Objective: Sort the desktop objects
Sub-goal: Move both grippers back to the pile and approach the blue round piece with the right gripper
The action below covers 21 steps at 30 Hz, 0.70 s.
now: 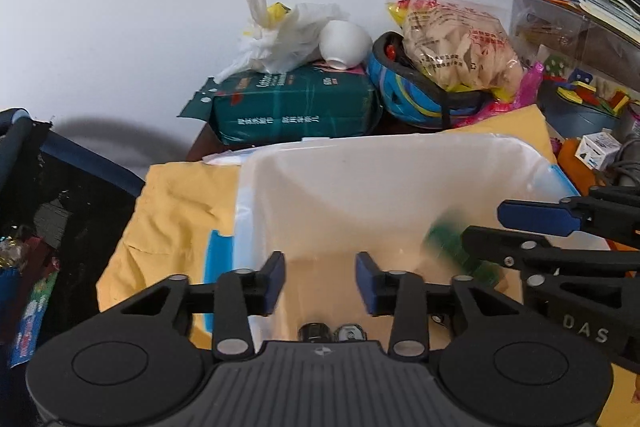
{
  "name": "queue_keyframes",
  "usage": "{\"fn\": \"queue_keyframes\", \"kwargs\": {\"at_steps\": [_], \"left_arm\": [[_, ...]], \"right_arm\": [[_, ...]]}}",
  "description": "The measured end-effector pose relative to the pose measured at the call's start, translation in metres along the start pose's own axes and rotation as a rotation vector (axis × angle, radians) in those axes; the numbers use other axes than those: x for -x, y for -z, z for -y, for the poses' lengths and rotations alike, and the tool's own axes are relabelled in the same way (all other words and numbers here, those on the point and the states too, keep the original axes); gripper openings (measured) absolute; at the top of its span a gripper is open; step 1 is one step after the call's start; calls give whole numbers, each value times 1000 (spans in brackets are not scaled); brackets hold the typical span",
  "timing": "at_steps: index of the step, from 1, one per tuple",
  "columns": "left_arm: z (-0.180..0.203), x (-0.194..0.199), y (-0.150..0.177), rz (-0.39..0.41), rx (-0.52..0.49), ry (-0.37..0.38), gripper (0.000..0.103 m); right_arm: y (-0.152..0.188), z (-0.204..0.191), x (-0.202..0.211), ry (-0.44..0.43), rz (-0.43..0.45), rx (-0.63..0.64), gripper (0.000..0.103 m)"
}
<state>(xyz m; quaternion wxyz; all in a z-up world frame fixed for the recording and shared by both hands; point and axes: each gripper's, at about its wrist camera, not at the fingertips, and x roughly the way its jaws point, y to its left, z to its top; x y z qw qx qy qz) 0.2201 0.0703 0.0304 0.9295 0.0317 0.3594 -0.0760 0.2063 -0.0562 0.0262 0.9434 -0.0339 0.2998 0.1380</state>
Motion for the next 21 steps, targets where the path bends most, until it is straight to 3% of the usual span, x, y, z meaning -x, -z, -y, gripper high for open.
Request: {"fn": "queue_keyframes", "kwargs": {"at_steps": [6, 9, 13, 15, 18, 21], "left_arm": [[2, 26, 4, 41, -1, 12, 48], [2, 48, 19, 64, 28, 62, 60], [9, 73, 60, 29, 14, 105, 60], [13, 83, 88, 9, 26, 124, 60], [22, 94, 131, 11, 42, 130, 60], [37, 100, 162, -33, -9, 120, 60]], "right_arm": [[0, -4, 9, -3, 12, 26, 37], [-3, -5, 24, -15, 45, 20, 38], [10, -9, 59, -30, 98, 23, 49], [24, -13, 76, -32, 103, 38, 49], [52, -15, 90, -30, 72, 49, 50], [88, -19, 93, -27, 4, 31, 50]]}}
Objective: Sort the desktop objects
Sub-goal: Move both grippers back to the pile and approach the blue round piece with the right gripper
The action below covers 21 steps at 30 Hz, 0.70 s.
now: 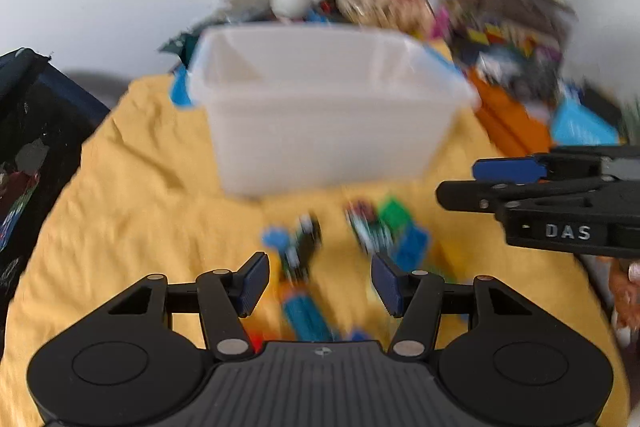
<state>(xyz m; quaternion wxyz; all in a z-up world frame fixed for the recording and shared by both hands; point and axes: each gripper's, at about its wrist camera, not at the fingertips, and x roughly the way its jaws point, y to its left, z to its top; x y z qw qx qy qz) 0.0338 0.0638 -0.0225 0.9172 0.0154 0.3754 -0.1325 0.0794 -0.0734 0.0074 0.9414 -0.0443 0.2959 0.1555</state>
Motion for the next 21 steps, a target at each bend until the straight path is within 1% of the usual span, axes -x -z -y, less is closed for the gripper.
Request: {"fn": "queue_keyframes", "kwargs": {"at_steps": [3, 5, 8, 10, 13, 16, 18, 21], "left_arm": [[12, 3, 23, -50, -38, 43, 60], [20, 3, 34, -80, -61, 38, 60], [24, 3, 43, -109, -59, 62, 60], [26, 2, 47, -120, -58, 60, 60], [24, 5, 41, -97, -50, 42, 60], [18, 1, 28, -54, -56, 17, 60], [12, -8, 15, -45, -71, -10, 59], [2, -28, -8, -41, -75, -12, 57]], "right_arm": [[33, -3, 1, -20, -81, -31, 50], [51, -7, 2, -22, -124, -19, 50], [71, -13, 4, -35, -169, -20, 50], [83, -17, 5, -39, -200, -17, 50], [95, -22, 7, -58, -230, -12, 50], [97, -23, 7, -60, -226, -2, 50], [95, -21, 7, -51, -220, -2, 50], [95, -19, 6, -41, -223, -12, 51]]}}
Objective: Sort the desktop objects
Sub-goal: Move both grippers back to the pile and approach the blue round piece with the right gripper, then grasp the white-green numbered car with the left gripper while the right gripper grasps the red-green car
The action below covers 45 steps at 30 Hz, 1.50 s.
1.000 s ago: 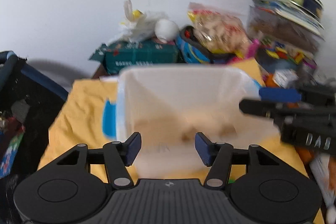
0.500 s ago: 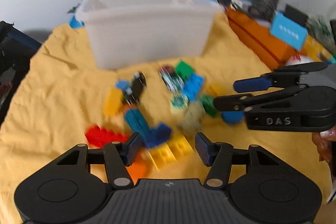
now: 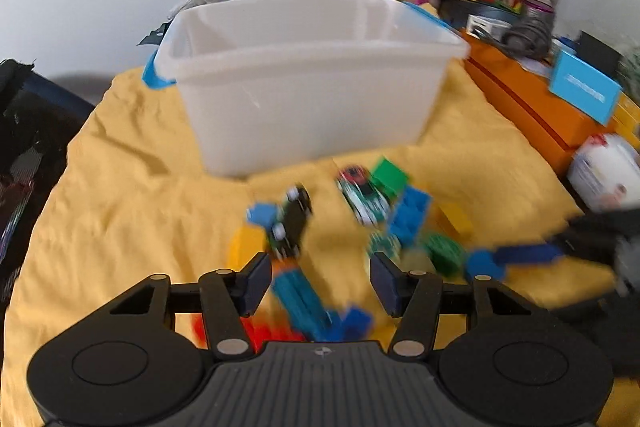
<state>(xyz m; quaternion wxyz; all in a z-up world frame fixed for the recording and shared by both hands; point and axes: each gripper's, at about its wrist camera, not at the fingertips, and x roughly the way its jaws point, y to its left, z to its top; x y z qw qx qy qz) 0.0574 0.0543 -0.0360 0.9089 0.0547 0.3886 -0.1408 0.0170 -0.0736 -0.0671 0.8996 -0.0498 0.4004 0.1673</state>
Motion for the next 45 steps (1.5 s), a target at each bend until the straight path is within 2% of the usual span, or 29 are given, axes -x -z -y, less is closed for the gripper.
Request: {"fn": "queue_keyframes", "kwargs": {"at_steps": [3, 6, 8, 10, 13, 15, 18, 21, 27, 28, 30, 32, 36, 40, 45], "left_arm": [[-4, -25, -22, 0, -42, -43, 40], [-9, -50, -36, -31, -62, -43, 36], [-10, -62, -38, -89, -57, -30, 31], [-6, -63, -33, -101, -59, 14, 32], [9, -51, -26, -56, -108, 87, 33], [13, -47, -24, -64, -100, 137, 33], [11, -39, -21, -33, -75, 111, 33], [2, -42, -20, -32, -55, 74, 33], [-2, -69, -17, -113, -33, 92, 33], [-5, -72, -16, -123, -19, 87, 34], [-11, -72, -14, -126, 2, 81, 33], [-17, -68, -12, -123, 0, 42, 33], [-35, -58, -8, -111, 33, 11, 33], [-49, -52, -9, -112, 70, 8, 33], [-47, -55, -9, -114, 62, 17, 33]], "right_arm": [[1, 3, 1, 4, -5, -15, 57], [3, 5, 3, 17, -7, -21, 60], [4, 6, 3, 24, -11, -23, 60], [5, 7, 5, 32, -7, -24, 60], [4, 10, 6, 47, 2, -25, 60], [3, 13, 5, 64, 7, -40, 60], [-4, 20, 1, 83, 9, -67, 60], [-17, 21, -2, 62, 34, -59, 60], [-46, 4, -15, 33, 57, 51, 56], [-48, 1, -17, 33, 58, 73, 51], [-51, -5, -24, 51, 52, 131, 46], [-55, -4, -30, 37, 45, 138, 46], [-64, -8, -48, 3, 27, 157, 45], [-70, -13, -71, -8, 1, 146, 45], [-76, -9, -90, 93, -49, 63, 45]]}}
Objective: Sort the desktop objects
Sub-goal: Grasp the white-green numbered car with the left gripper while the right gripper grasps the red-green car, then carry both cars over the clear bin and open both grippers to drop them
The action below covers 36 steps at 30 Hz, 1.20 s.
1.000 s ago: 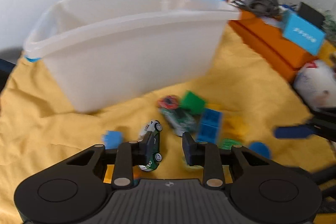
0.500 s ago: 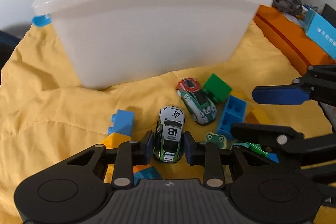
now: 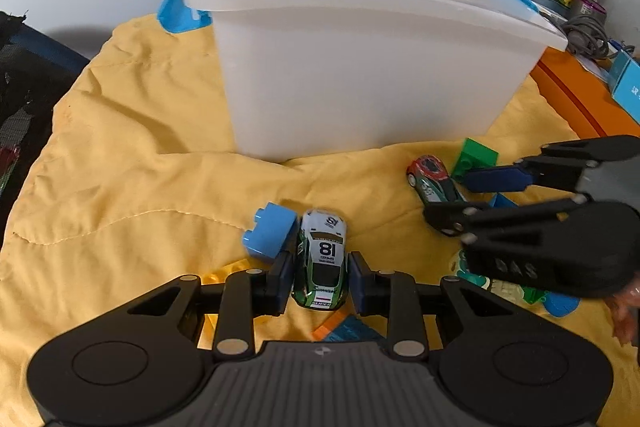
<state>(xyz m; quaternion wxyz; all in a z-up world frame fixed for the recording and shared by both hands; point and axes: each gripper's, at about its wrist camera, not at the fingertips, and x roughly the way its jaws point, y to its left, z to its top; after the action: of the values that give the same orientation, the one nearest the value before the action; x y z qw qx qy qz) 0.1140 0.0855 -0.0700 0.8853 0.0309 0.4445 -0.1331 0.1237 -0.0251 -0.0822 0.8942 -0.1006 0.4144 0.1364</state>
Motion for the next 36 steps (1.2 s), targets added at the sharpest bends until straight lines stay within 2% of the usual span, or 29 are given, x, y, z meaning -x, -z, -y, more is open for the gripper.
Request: {"fn": "queue_keyframes", "kwargs": {"at_steps": [4, 6, 9, 13, 19, 25, 30, 36], "left_arm": [[5, -8, 0, -9, 1, -11, 37], [7, -11, 0, -11, 0, -18, 34], [8, -9, 1, -10, 1, -7, 33], [12, 2, 1, 12, 2, 11, 33], [18, 46, -9, 106, -10, 37, 33], [25, 92, -30, 230, -26, 42, 33], [37, 119, -63, 351, -70, 15, 33], [42, 123, -111, 437, -137, -30, 33]], "right_arm": [[-4, 10, -15, 6, -39, -70, 47], [-5, 6, -20, 7, -26, -46, 46], [-5, 1, -19, 12, -18, -5, 35], [3, -4, -12, 28, 4, 23, 34], [-3, 0, 21, -7, 70, 23, 33], [-6, 7, 78, -9, 196, 11, 33], [-18, 16, 110, 0, 287, -11, 33], [-60, 36, 132, 34, 399, -2, 33]]}}
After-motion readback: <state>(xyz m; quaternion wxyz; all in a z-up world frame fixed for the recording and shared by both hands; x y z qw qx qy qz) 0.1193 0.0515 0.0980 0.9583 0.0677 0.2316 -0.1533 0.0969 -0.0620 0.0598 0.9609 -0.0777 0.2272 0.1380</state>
